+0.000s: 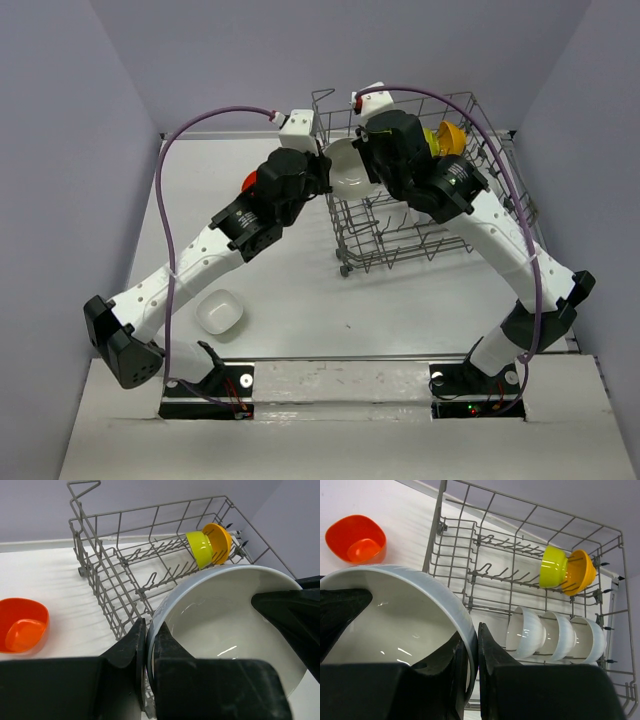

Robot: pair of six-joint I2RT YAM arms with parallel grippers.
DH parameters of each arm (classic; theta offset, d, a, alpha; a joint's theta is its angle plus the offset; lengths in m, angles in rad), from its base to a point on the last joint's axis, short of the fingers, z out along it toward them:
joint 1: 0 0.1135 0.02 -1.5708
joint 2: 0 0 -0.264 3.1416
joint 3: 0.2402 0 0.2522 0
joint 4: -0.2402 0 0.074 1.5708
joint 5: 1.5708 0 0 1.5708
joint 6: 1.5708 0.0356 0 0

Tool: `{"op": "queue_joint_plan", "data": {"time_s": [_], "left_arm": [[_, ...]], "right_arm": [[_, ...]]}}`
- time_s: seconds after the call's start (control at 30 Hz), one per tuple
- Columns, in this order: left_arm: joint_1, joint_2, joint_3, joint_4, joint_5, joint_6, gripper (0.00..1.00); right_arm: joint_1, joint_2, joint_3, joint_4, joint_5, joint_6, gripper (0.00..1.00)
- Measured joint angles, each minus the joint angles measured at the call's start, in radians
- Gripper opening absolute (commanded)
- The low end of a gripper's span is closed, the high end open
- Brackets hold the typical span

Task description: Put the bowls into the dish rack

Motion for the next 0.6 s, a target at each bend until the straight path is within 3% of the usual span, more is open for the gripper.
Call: {"op": "queue_joint_plan", "data": {"time_s": [0.33, 0.6], "left_arm": [[-0.019, -0.042, -0.061, 0.049, -0.072, 0.018, 0.0], [-0.019, 0.0, 0.034, -0.025, -0.058, -0.023, 0.0]], "right_arm": [[0.002, 0.007, 0.002, 0.008, -0.031, 0.018, 0.19], [0.0, -0.011, -0.021, 0.039, -0.041, 0.029, 0.27]]}}
